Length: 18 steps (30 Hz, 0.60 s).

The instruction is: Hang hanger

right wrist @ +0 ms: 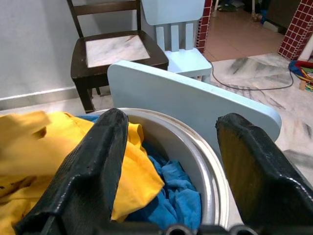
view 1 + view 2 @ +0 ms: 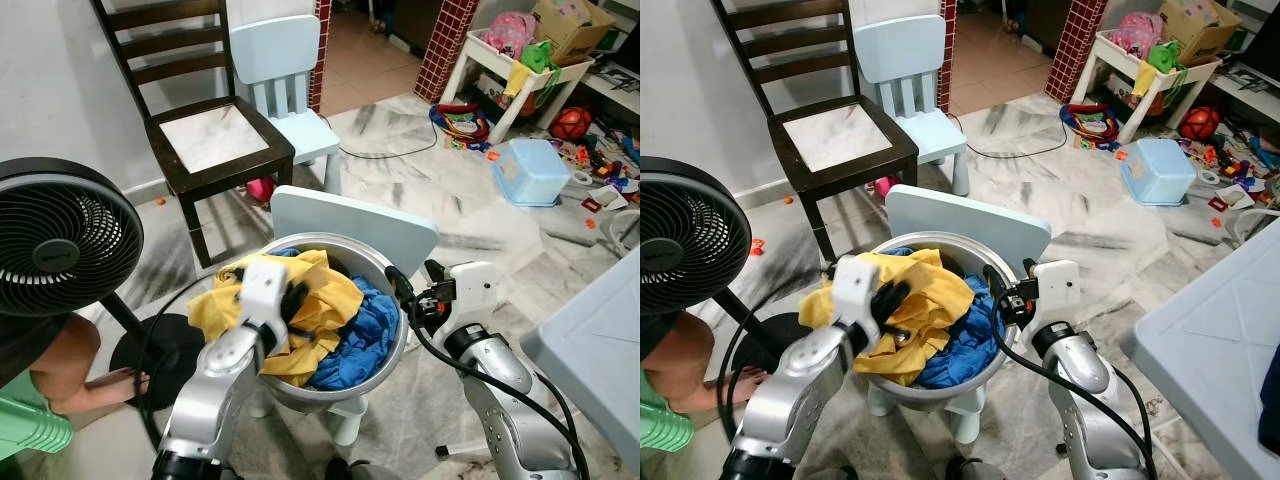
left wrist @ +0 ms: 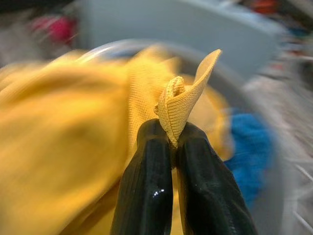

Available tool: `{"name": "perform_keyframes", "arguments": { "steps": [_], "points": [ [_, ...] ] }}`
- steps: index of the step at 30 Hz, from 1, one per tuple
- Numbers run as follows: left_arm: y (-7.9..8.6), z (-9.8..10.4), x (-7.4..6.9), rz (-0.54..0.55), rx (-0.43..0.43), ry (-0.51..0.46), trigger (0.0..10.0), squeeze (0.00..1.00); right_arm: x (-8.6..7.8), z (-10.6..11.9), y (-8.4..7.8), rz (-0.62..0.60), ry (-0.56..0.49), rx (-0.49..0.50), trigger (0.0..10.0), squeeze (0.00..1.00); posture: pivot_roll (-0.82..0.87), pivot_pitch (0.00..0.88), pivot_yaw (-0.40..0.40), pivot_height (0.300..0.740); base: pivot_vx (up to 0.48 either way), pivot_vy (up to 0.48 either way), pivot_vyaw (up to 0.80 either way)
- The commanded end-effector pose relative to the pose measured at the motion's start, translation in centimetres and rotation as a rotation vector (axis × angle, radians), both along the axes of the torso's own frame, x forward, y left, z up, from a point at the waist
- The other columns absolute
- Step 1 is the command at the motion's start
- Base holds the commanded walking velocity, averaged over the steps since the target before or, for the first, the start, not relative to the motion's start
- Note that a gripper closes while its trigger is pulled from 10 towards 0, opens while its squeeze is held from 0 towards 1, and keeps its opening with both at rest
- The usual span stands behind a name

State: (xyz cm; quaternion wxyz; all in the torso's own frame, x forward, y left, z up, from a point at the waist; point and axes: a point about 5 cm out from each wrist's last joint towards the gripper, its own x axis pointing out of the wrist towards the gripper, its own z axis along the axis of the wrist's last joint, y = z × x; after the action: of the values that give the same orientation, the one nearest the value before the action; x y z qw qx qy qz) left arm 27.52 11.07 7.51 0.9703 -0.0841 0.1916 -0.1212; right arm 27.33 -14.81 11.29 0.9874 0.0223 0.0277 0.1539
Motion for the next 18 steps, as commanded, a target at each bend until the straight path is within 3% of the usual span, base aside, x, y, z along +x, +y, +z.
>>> {"name": "perform_keyframes", "arguments": {
  "steps": [1,4,7,12,13,15,16,18],
  "points": [
    [1.4,-0.7,-0.4,0.113,-0.010,0.062,1.3,0.00,0.0,0.0,-0.4,-0.013,0.007,-0.017,10.0,0.00,0.01,0.171,-0.108,0.740,0.000,0.000,0.00],
    [3.5,-2.3,-1.5,0.336,-0.119,0.200,1.2,0.00,0.0,-0.2,-0.1,0.000,0.014,-0.024,10.0,0.00,0.01,0.173,-0.114,0.740,0.000,0.000,0.00],
    [4.2,-2.4,-1.9,0.403,-0.149,0.232,1.2,0.00,0.0,-0.2,-0.1,0.006,0.013,-0.029,10.0,0.00,0.01,0.173,-0.114,0.740,0.000,0.000,0.00],
    [4.7,-1.9,-2.0,0.419,-0.125,0.223,3.7,0.00,0.0,-0.2,-0.2,0.007,0.012,-0.036,10.0,0.00,0.01,0.173,-0.115,0.740,0.000,0.000,0.00],
    [4.6,-1.8,-2.1,0.420,-0.131,0.227,1.6,0.00,0.0,-0.2,-0.2,0.006,0.013,-0.035,10.0,0.00,0.01,0.173,-0.115,0.740,0.000,0.000,0.00],
    [4.7,-1.8,-2.1,0.423,-0.125,0.235,0.9,0.00,0.0,-0.2,-0.1,0.006,0.013,-0.036,10.0,0.00,0.01,0.175,-0.113,0.740,0.000,0.000,0.00],
    [4.7,-1.5,-1.9,0.431,-0.124,0.215,0.0,0.00,0.0,-0.3,-0.1,0.006,0.013,-0.036,10.0,0.00,0.01,0.175,-0.113,0.740,0.000,0.000,0.00],
    [4.9,0.0,-1.2,0.419,-0.088,0.108,0.0,0.00,0.0,-0.3,-0.1,0.005,0.014,-0.037,10.0,0.00,0.01,0.175,-0.114,0.740,0.000,0.000,0.00]
  ]
}}
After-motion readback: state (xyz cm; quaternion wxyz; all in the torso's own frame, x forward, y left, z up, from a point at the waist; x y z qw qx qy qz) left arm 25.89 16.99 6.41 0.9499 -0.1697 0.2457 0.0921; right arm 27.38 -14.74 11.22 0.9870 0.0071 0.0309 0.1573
